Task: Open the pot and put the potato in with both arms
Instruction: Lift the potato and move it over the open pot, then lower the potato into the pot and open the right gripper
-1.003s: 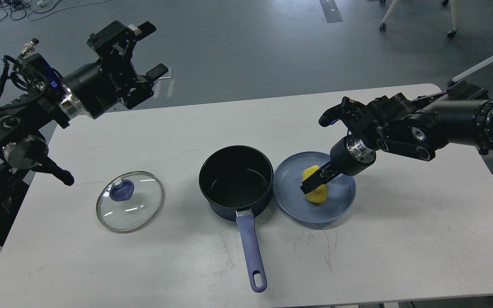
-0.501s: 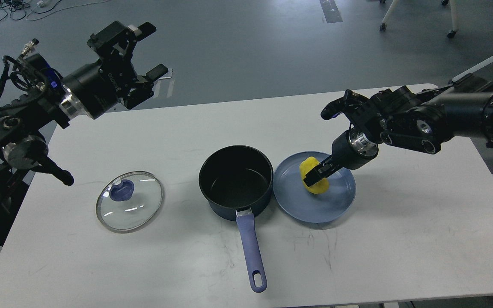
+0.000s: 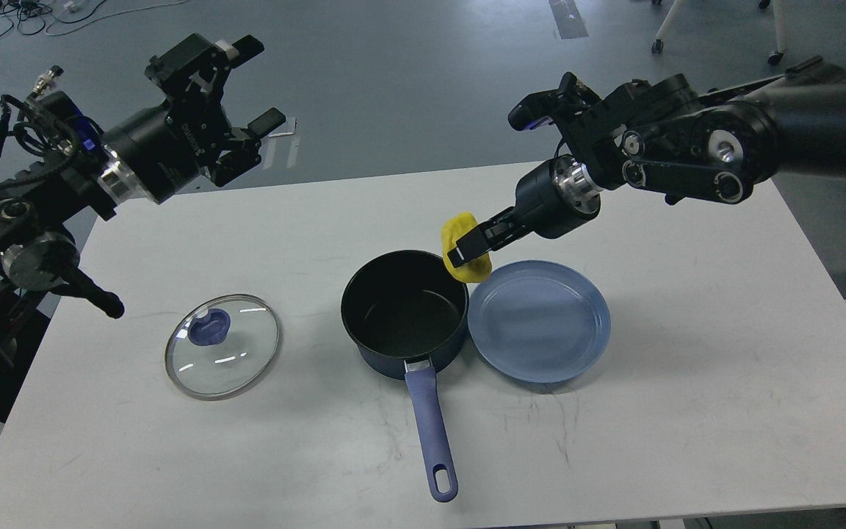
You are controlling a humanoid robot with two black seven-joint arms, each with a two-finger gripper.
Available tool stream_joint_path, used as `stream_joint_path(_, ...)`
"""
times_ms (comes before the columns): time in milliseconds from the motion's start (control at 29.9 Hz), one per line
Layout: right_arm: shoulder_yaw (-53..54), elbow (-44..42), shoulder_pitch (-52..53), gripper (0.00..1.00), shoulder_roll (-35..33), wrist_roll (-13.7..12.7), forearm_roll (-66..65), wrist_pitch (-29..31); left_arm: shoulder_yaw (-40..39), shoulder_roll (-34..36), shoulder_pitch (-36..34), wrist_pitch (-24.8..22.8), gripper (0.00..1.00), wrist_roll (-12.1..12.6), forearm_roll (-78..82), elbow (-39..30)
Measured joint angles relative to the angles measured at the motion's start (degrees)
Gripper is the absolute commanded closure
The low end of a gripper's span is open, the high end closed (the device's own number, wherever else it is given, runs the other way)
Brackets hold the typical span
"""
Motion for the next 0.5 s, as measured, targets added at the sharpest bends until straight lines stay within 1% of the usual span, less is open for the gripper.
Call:
stream_joint_path(267, 0.0, -4.5, -2.1, 0.68, 7.7, 0.0, 1.4, 0.0, -0.2, 0.1, 0.0, 0.0, 0.02, 0.2, -0.8, -0.1)
stream_joint_path(501, -0.2, -7.5, -4.8, 0.67, 8.5, 0.0, 3.5, 0.0, -0.5, 0.1, 0.1, 0.0, 0.02, 0.2, -0.8, -0.1)
